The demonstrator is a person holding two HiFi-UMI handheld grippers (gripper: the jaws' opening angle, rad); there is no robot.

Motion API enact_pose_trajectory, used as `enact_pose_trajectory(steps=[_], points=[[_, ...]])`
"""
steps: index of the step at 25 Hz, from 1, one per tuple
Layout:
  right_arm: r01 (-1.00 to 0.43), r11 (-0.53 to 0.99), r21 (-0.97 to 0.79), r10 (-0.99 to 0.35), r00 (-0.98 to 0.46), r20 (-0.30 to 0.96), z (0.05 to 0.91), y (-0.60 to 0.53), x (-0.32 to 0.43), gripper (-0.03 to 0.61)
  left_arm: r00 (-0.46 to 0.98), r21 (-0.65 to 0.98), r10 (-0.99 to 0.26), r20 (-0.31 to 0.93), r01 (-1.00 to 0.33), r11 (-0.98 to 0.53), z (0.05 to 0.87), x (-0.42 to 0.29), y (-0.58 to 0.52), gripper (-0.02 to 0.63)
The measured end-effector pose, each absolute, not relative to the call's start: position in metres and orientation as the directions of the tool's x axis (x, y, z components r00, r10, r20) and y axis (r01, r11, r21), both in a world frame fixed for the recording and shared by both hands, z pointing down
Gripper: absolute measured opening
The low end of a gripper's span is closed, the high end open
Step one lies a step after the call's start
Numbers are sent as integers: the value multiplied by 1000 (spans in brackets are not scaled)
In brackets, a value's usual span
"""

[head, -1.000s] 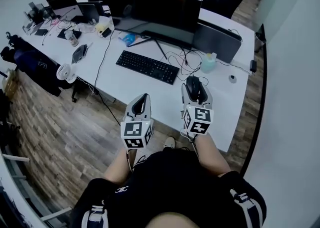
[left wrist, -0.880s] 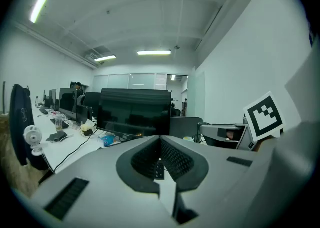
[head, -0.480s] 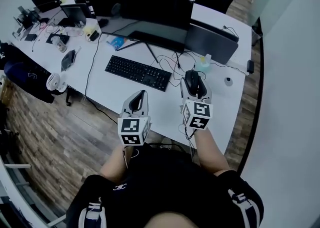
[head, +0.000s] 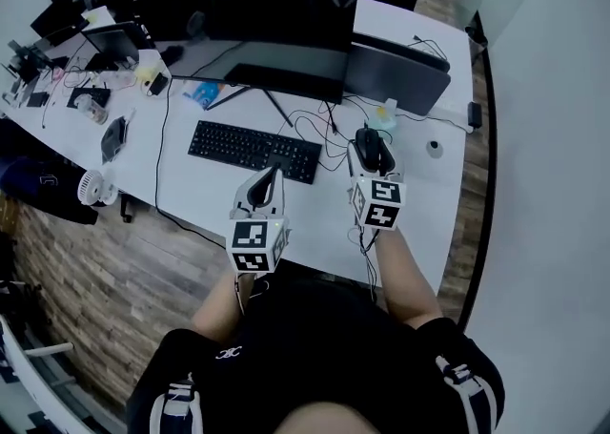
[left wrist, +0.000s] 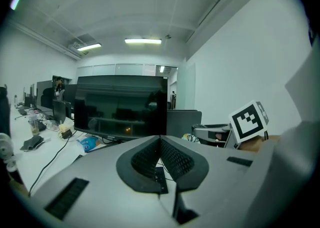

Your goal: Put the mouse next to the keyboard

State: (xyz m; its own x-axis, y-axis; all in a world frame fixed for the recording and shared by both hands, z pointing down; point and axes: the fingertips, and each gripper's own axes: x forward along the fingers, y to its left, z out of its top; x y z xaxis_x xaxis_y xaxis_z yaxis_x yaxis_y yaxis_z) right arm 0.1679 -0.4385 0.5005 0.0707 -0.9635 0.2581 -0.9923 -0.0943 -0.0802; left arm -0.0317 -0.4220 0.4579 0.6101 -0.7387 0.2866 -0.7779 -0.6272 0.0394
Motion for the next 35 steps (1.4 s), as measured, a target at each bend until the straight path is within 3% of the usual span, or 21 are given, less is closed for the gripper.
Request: enact_pose_trajectory(steps=[20, 35], points=[[-941, -327, -85, -838, 247, 487, 615, -465, 167, 290, 797, 109, -507, 327, -565, -818, 493, -6, -528, 12], [-908, -411, -73, -703, 266, 659, 711, -439, 149, 290, 841, 149, -392, 372, -471, -869, 530, 14, -543, 12]])
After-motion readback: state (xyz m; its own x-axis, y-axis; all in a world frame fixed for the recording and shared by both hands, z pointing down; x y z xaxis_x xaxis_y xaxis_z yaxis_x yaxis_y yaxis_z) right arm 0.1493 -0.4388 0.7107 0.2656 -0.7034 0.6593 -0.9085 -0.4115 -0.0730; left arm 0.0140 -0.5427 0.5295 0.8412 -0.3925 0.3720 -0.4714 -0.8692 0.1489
